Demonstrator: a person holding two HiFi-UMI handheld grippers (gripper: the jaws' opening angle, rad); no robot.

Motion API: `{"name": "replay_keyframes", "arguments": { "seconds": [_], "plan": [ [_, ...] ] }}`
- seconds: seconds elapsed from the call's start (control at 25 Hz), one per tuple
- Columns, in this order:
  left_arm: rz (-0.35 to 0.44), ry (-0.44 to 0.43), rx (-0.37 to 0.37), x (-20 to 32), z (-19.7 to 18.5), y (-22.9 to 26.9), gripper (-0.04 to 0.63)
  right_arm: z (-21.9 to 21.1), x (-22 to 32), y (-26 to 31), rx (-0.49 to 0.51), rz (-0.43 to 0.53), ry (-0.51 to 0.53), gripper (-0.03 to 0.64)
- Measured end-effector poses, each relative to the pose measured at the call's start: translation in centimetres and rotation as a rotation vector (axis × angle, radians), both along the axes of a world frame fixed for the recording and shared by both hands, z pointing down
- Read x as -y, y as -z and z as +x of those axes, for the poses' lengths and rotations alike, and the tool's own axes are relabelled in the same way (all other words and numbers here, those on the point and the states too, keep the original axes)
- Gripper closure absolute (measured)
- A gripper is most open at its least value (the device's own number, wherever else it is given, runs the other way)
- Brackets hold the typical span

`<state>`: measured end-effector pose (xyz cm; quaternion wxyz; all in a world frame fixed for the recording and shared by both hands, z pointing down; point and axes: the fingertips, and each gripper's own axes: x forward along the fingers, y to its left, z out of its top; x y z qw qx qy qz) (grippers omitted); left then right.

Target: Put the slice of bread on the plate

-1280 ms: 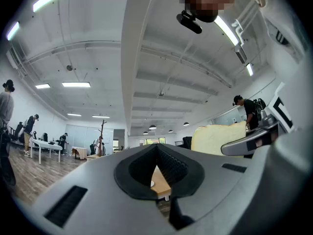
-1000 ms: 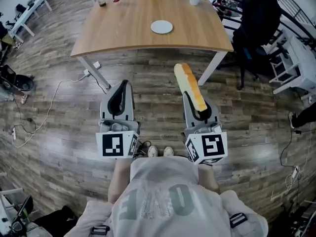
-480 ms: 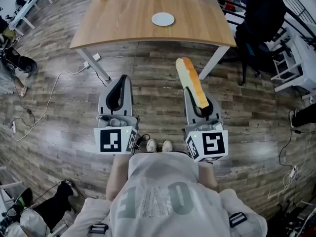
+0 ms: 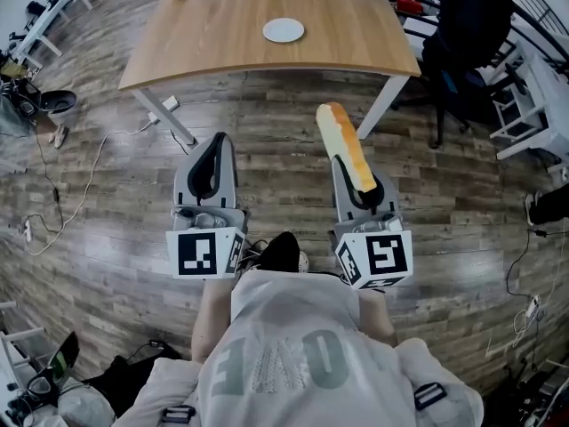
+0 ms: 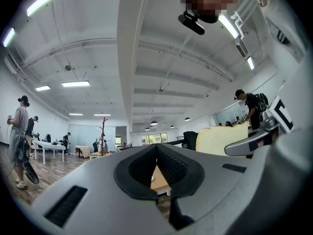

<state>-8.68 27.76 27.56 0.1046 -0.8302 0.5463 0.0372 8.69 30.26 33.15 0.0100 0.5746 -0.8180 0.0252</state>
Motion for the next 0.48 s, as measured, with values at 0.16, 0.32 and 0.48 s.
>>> {"name": "replay_keyframes", "arguments": {
  "seconds": [0.16,0.32,0.48],
  "plan": [
    [-0.012,0.014,0.002,0.4,0.2,-0.5,0.586,0.7,-0.1,-0.7,0.006,-0.018,-0.001,0.523],
    [0.0,0.009,0.003,1.5,0.7,-0.4,0.586,1.8,0.4,-1.1,0.015,-0.021,-0.03,0.522],
    [0.021,-0.006,-0.016,4.0,1.5,-0.8,0.586,3.4,1.9,-1.4,0.007,-0.006,-0.068,0.523]
  ]
}}
